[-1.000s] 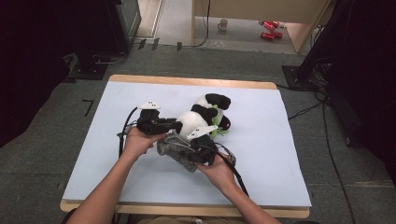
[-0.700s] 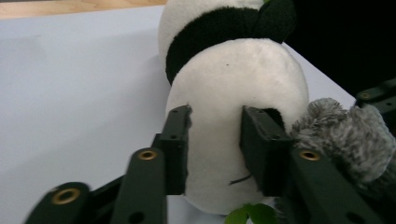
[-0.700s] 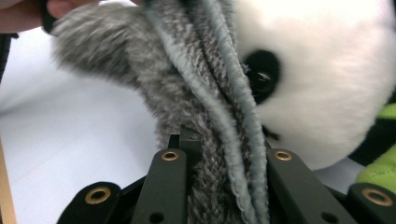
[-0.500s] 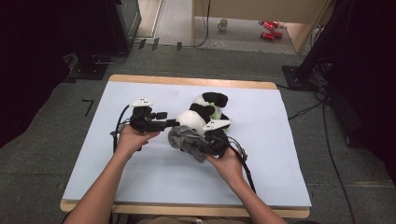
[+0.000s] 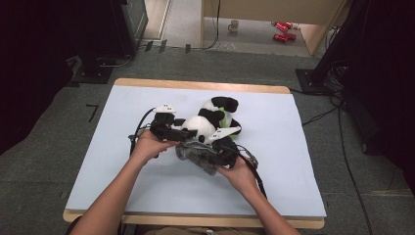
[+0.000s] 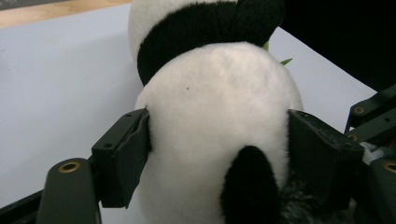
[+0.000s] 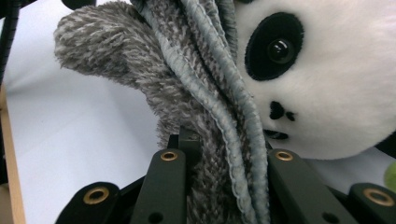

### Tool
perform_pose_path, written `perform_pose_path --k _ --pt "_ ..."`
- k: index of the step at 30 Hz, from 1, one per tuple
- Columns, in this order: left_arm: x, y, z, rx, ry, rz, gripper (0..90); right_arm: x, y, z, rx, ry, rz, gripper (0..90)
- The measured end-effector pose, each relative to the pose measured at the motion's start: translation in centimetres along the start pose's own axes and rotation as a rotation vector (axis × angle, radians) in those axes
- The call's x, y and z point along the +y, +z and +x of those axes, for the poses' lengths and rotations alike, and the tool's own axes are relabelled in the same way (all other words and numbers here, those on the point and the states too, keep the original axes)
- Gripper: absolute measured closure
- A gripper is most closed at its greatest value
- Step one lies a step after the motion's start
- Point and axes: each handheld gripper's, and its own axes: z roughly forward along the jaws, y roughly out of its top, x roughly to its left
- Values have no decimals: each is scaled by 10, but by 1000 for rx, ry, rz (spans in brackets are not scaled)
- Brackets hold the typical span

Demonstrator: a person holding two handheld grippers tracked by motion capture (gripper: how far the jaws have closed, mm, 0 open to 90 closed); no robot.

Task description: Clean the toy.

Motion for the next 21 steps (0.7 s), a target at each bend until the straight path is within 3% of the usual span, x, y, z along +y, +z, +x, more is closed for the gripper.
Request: perform_pose_path --k 3,7,11,14,21 --pt "-4 3 4 -24 -1 -20 288 -1 -5 -3 -3 2 5 767" --pt "-1 -3 15 -35 -90 4 477 -1 -14 -7 -10 -2 -8 767" --pt "2 -14 23 -25 -117 -45 624 2 -30 -15 -30 16 -45 767" --pt "4 -27 26 -13 -132 -82 665 3 -46 -25 -41 53 -92 768" --pt "-4 -56 48 40 -219 -170 682 3 -72 -47 -105 132 -155 767"
